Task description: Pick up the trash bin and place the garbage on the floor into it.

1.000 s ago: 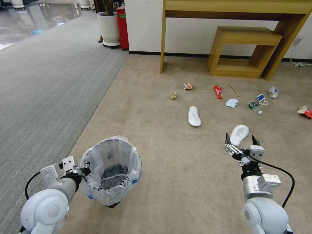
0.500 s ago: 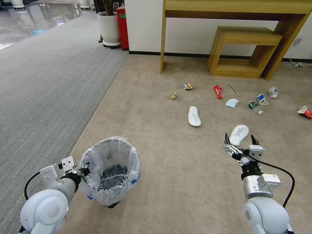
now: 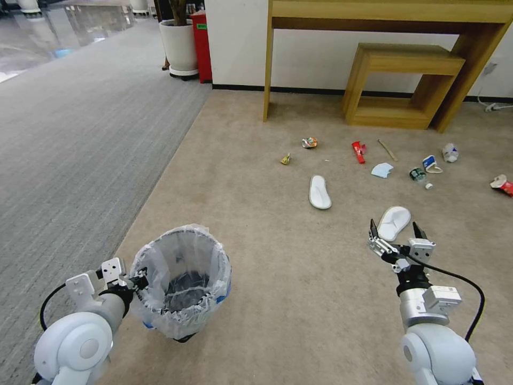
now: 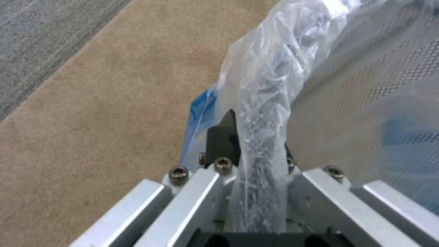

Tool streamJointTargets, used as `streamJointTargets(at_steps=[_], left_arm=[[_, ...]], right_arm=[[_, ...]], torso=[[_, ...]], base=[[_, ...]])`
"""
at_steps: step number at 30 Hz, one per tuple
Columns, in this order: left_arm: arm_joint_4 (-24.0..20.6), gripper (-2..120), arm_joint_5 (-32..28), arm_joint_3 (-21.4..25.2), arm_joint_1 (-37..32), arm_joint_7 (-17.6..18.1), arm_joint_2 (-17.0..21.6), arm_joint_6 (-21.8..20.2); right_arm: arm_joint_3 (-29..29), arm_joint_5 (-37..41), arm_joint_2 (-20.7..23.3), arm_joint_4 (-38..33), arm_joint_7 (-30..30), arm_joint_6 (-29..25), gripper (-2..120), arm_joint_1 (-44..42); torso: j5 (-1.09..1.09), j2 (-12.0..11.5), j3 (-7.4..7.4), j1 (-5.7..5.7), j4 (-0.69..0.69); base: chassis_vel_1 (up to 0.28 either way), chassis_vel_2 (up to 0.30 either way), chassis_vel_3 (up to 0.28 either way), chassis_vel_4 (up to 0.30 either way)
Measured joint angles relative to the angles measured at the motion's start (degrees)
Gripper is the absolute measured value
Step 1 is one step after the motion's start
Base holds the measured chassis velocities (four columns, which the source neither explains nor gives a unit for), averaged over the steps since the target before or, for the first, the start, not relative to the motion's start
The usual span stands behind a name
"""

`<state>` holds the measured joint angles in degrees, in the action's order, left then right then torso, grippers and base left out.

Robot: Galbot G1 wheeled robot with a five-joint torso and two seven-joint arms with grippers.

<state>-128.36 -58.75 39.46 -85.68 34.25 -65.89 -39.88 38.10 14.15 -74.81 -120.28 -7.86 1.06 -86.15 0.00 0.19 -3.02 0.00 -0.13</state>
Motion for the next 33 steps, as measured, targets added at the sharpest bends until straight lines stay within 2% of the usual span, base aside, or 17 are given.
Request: streamJointTargets(at_steps=[33], left_arm=[[0.64,1,0.49,-0.1,0.22,-0.39,-0.4,0.11]], right_arm=[[-0.05,0.16,0.22,0.69,0.11,0.37,100,0.58]], torso=[[0.0,0.0,0.0,0.0,0.0]], base=[[-0.045,0.051,0.049,-0.045]])
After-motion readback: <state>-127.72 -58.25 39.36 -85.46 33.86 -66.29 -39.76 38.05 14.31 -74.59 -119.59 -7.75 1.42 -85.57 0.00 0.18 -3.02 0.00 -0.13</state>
